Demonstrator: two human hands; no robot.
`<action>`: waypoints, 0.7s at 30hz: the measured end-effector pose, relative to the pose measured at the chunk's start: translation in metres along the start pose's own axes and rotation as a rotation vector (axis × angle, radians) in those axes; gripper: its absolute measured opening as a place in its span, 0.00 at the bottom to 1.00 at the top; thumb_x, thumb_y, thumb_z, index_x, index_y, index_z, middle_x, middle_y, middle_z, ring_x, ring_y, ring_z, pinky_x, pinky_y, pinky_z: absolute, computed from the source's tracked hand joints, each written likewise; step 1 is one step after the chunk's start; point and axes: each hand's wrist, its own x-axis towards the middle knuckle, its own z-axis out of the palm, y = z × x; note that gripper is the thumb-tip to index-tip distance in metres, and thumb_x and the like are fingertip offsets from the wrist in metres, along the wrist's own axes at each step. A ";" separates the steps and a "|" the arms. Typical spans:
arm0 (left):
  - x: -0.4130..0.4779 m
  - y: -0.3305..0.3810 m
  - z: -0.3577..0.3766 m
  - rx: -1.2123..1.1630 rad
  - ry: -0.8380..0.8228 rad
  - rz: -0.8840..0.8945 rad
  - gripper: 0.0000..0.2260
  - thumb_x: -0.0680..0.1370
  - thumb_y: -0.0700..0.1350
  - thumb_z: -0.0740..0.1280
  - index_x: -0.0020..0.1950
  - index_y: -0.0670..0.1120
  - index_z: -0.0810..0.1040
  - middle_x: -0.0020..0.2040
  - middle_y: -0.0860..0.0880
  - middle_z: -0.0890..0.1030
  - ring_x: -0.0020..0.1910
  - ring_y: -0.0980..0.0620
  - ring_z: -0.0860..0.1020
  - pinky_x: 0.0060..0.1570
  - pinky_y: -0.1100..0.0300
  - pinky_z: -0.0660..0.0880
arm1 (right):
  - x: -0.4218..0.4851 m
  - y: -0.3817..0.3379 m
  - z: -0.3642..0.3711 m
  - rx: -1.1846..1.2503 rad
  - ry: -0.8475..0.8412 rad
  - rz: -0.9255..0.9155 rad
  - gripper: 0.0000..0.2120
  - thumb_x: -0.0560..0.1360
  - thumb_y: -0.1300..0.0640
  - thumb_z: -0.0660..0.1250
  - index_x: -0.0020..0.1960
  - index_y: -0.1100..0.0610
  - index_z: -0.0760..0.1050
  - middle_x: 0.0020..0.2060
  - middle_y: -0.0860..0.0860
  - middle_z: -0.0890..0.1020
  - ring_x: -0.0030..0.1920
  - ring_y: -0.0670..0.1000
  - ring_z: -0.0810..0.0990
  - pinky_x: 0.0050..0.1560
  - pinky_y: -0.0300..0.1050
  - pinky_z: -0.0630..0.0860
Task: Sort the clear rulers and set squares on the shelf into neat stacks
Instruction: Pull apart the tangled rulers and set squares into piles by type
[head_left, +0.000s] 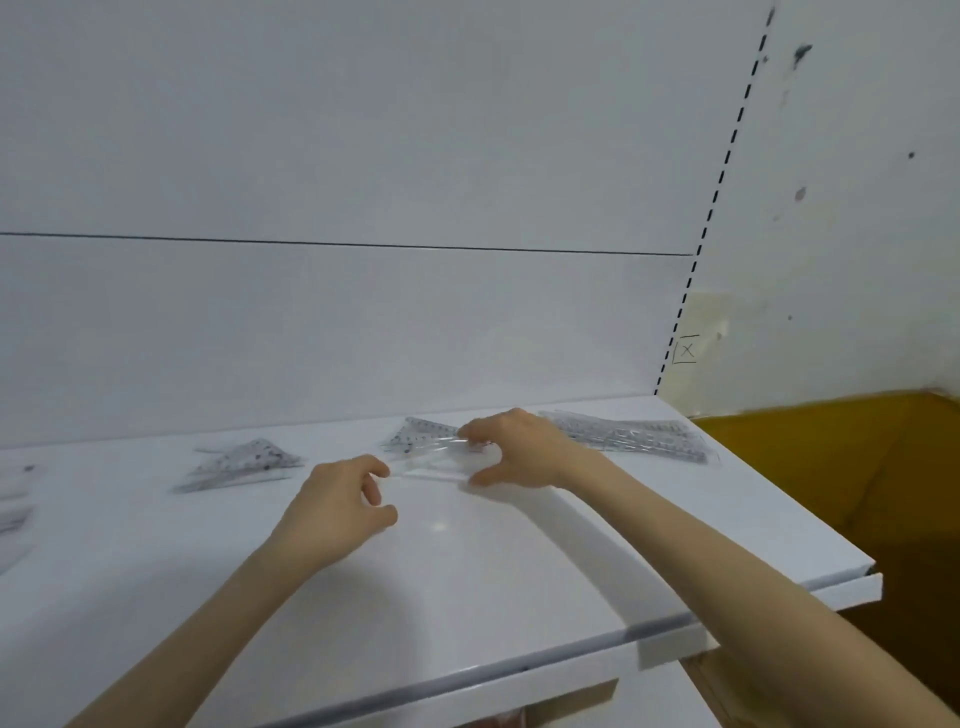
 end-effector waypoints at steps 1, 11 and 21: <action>-0.003 -0.010 -0.007 0.006 0.013 -0.026 0.14 0.70 0.44 0.71 0.56 0.51 0.77 0.44 0.55 0.79 0.39 0.58 0.76 0.43 0.60 0.73 | 0.009 0.001 0.001 0.011 0.019 0.018 0.29 0.73 0.47 0.71 0.70 0.52 0.67 0.64 0.49 0.77 0.63 0.54 0.74 0.58 0.48 0.72; -0.031 -0.066 -0.053 0.005 0.133 -0.091 0.08 0.71 0.40 0.70 0.48 0.50 0.78 0.40 0.54 0.79 0.36 0.57 0.74 0.37 0.65 0.69 | 0.054 -0.009 0.038 0.098 0.078 0.105 0.18 0.75 0.48 0.68 0.62 0.54 0.72 0.58 0.52 0.79 0.58 0.56 0.76 0.53 0.46 0.70; -0.060 -0.064 -0.062 0.104 0.163 -0.092 0.05 0.74 0.46 0.67 0.48 0.53 0.78 0.43 0.57 0.78 0.40 0.56 0.75 0.47 0.57 0.75 | 0.001 -0.061 0.026 -0.017 0.164 -0.056 0.23 0.76 0.47 0.66 0.68 0.51 0.69 0.67 0.47 0.73 0.66 0.54 0.71 0.59 0.46 0.68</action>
